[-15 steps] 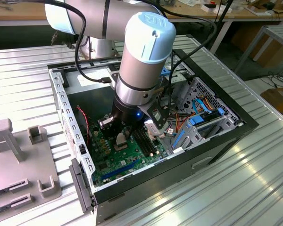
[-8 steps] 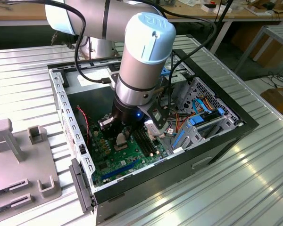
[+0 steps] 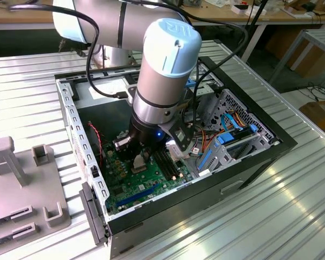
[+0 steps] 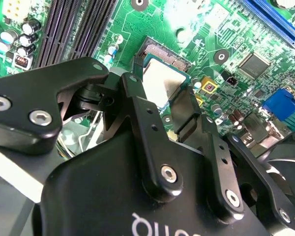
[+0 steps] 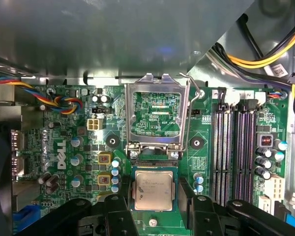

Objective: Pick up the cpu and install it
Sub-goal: 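Place the cpu into insertion slot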

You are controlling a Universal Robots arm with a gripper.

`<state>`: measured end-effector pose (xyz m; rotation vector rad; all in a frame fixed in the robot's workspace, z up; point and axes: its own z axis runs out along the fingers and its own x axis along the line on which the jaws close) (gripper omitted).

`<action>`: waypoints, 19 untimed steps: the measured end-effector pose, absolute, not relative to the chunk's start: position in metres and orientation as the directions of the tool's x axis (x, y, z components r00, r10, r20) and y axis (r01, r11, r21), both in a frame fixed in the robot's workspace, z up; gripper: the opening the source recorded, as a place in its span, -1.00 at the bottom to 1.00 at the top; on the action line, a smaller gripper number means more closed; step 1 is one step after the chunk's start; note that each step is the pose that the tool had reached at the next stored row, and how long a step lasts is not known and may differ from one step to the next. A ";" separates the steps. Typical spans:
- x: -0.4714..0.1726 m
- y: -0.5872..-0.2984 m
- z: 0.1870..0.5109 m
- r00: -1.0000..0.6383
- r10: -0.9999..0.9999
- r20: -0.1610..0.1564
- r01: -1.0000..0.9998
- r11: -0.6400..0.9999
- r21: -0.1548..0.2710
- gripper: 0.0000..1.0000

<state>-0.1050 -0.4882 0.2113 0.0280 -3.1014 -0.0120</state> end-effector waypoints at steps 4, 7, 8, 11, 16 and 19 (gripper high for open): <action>-0.105 -0.489 0.209 -0.999 -0.017 0.040 -0.016 1.000 0.008 -0.06; -0.105 -0.489 0.207 -0.999 -0.015 0.040 -0.014 1.000 0.008 -0.06; -0.105 -0.489 0.206 -0.999 -0.014 0.040 -0.014 1.000 0.008 -0.06; -0.105 -0.489 0.205 -0.999 -0.013 0.040 -0.012 1.000 0.008 -0.06; -0.105 -0.489 0.204 -0.999 -0.012 0.040 -0.012 1.000 0.008 -0.06; -0.104 -0.489 0.204 -0.999 -0.012 0.040 -0.012 1.000 0.008 -0.06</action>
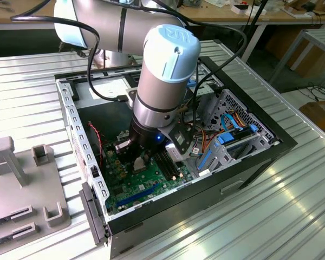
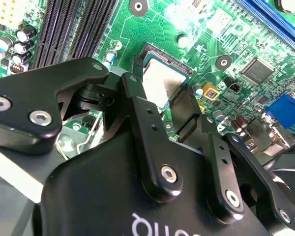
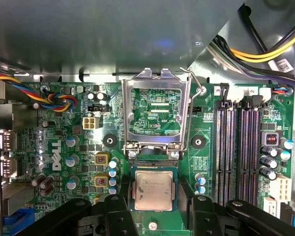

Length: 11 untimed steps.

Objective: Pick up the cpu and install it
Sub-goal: 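Place the cpu into insertion slot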

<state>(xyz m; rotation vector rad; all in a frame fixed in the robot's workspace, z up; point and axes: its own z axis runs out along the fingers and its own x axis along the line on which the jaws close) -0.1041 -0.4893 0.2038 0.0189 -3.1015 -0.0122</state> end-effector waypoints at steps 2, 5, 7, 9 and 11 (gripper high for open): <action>-0.104 -0.489 0.204 -0.999 -0.012 0.040 -0.012 1.000 0.008 -0.06; -0.104 -0.489 0.204 -0.999 -0.012 0.040 -0.012 1.000 0.008 -0.06; -0.104 -0.489 0.203 -0.999 -0.012 0.040 -0.012 1.000 0.008 -0.06; -0.104 -0.489 0.203 -0.999 -0.012 0.040 -0.012 1.000 0.008 -0.06; -0.104 -0.489 0.202 -0.999 -0.012 0.040 -0.012 1.000 0.008 -0.06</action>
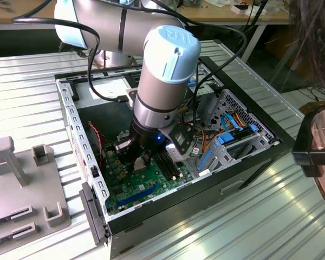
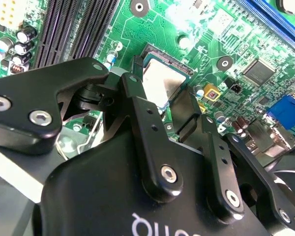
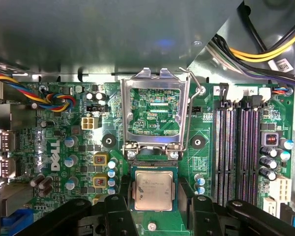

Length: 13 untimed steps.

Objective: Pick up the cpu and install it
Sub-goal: 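Place the cpu into insertion slot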

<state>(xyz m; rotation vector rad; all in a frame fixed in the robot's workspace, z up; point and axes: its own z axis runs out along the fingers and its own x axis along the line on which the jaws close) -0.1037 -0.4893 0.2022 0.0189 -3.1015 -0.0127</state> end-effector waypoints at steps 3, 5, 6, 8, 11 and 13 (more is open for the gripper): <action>-0.104 -0.489 0.201 -0.999 -0.012 0.040 -0.012 1.000 0.008 -0.06; -0.104 -0.489 0.201 -0.999 -0.012 0.040 -0.012 1.000 0.009 -0.06; -0.104 -0.489 0.201 -0.999 -0.012 0.040 -0.012 1.000 0.009 -0.06; -0.104 -0.489 0.200 -0.999 -0.012 0.040 -0.012 1.000 0.010 -0.06; -0.104 -0.489 0.200 -0.999 -0.012 0.040 -0.012 1.000 0.011 -0.06; -0.104 -0.489 0.200 -0.999 -0.012 0.040 -0.012 1.000 0.012 -0.06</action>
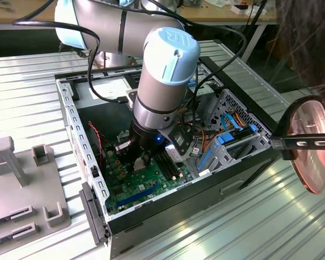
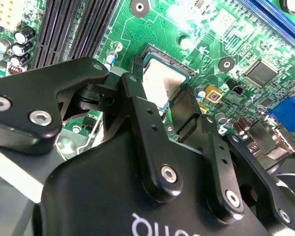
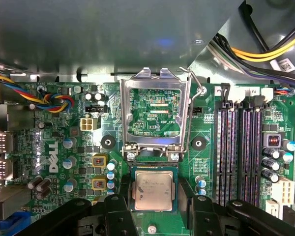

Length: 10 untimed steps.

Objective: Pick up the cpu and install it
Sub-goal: 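Place the cpu into insertion slot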

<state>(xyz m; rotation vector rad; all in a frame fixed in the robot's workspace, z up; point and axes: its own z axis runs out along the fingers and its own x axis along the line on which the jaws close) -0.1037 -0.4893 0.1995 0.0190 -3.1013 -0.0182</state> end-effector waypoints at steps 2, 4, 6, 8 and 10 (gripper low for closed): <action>-0.104 -0.489 0.199 -0.999 -0.013 0.040 -0.012 1.000 0.012 -0.06; -0.104 -0.489 0.199 -0.999 -0.012 0.040 -0.012 1.000 0.012 -0.06; -0.104 -0.489 0.199 -0.999 -0.013 0.040 -0.012 1.000 0.013 -0.06; -0.104 -0.489 0.200 -0.999 -0.012 0.040 -0.012 1.000 0.013 -0.06; -0.104 -0.489 0.201 -0.999 -0.013 0.040 -0.012 1.000 0.013 -0.06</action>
